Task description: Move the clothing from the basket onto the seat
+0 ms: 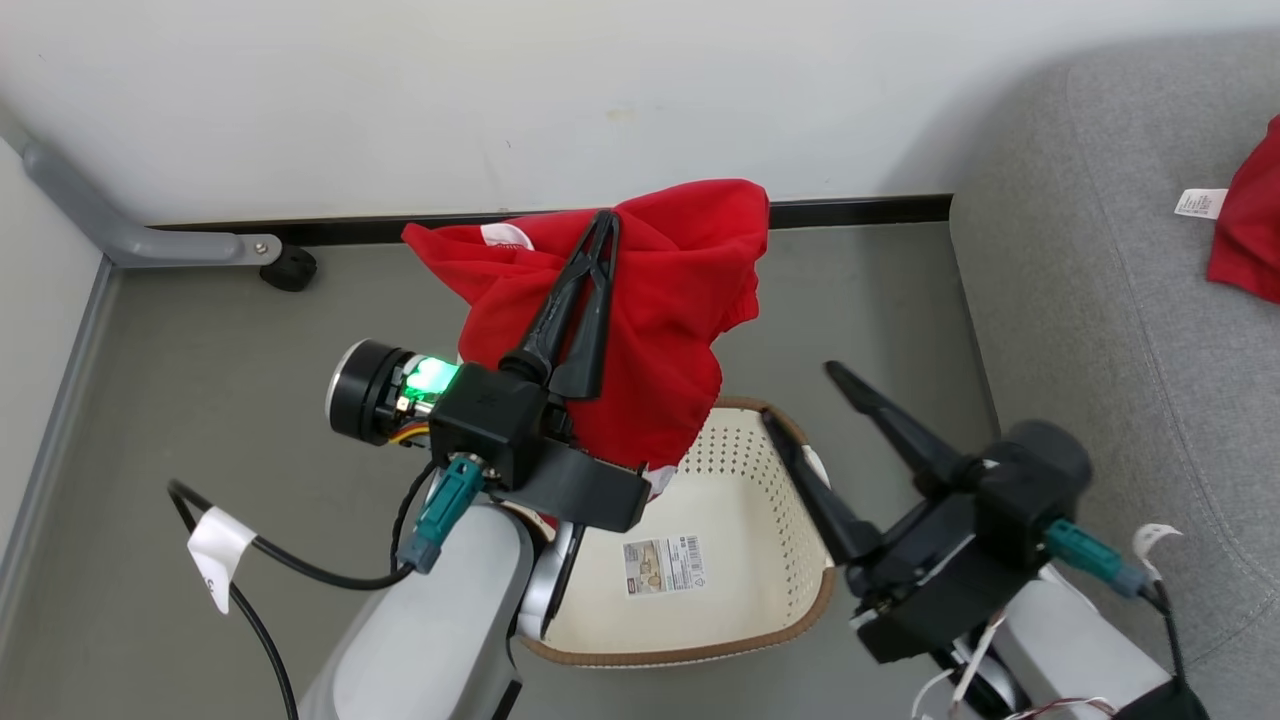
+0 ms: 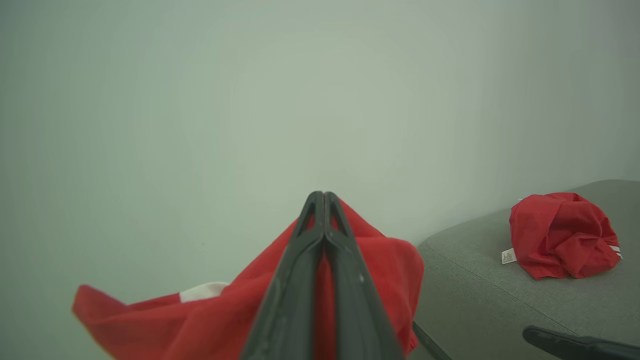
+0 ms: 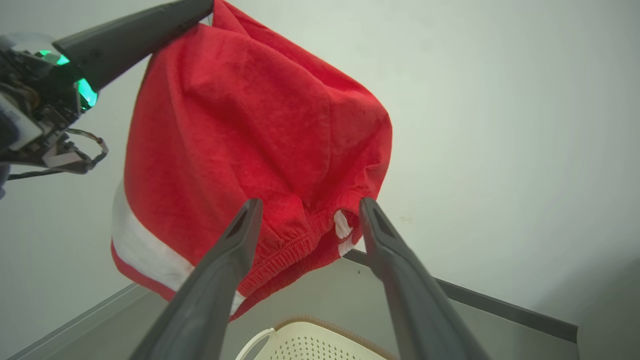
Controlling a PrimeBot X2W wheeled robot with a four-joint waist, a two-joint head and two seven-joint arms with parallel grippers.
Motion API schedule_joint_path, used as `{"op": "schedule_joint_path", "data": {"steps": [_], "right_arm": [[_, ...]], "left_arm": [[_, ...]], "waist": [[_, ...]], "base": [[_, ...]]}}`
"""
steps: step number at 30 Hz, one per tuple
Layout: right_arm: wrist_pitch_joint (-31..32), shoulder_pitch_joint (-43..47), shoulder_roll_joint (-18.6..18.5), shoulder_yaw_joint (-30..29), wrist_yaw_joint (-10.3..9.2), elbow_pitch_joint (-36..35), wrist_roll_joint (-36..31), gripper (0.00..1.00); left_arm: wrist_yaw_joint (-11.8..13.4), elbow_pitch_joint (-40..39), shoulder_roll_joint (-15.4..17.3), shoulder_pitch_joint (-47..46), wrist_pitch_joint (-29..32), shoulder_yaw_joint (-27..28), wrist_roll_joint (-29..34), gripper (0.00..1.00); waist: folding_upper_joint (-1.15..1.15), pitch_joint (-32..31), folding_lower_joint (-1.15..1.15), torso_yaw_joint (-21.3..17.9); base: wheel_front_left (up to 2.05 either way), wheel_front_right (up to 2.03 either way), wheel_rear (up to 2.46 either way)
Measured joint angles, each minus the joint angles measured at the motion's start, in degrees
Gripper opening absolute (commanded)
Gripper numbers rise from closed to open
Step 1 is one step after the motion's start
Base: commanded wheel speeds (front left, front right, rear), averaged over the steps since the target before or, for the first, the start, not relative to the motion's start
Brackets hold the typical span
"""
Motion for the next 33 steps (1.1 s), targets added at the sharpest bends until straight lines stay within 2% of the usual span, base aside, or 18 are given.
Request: {"op": "schedule_joint_path", "data": {"steps": [2,6,13,21,22,23,24,25,33], "right_arm": [[0.0,-1.8,-0.2,4.1,0.00,-1.3,-0.4,1.00],[0.0,-4.5,-0.3,8.5,0.01,-1.9,-0.4,1.00],[0.0,-7.9,-0.8,10.9,0.01,-0.4,-0.8,1.00],[0.0,-12.8,0.5,13.4,0.01,5.7,-1.6,1.00],[0.0,-13.2,0.8,13.6,0.01,6.3,-1.6,0.93],[0.0,-13.6,1.2,13.8,0.01,6.9,-1.6,0.64],[0.0,-14.0,1.5,14.0,0.01,7.5,-1.6,0.16],[0.0,-14.3,1.7,14.1,0.01,8.0,-1.5,0.00],[0.0,-15.2,1.9,13.0,0.01,8.8,1.5,0.00]], "left_arm": [[0.0,0.0,-0.1,-0.1,0.0,-0.6,0.1,0.00],[0.0,0.0,-0.2,-0.2,0.0,-1.7,0.1,0.00],[0.0,-0.5,-0.4,-1.4,0.0,-3.9,0.6,0.00],[0.0,-0.5,-0.6,-1.6,0.0,-5.0,0.6,0.00],[0.0,-0.5,-0.6,-1.6,0.0,-5.2,0.6,0.00],[0.0,-0.5,-0.6,-1.6,0.0,-5.3,0.6,0.00],[0.0,-0.5,-0.6,-1.6,0.0,-5.4,0.5,0.00],[0.0,-0.5,-0.6,-1.6,0.0,-5.5,0.5,0.00],[0.0,0.2,-0.7,-1.6,0.0,-5.3,0.5,0.00]], "waist": [[0.00,0.2,0.00,0.1],[0.00,0.4,0.00,0.2],[0.00,1.2,0.00,1.2],[0.00,2.1,0.00,2.3],[0.00,2.2,0.00,2.4],[0.00,2.2,0.00,2.5],[0.00,2.3,0.00,2.6],[0.00,2.3,0.00,2.7],[0.00,2.6,0.00,2.8]], "base": [[0.00,0.00,0.00],[0.00,0.00,0.00],[0.00,0.00,0.00],[0.00,0.00,0.00],[0.00,0.00,0.00],[0.00,0.00,0.00],[0.00,0.00,0.00],[0.00,0.00,0.00],[0.00,0.00,0.00]]}}
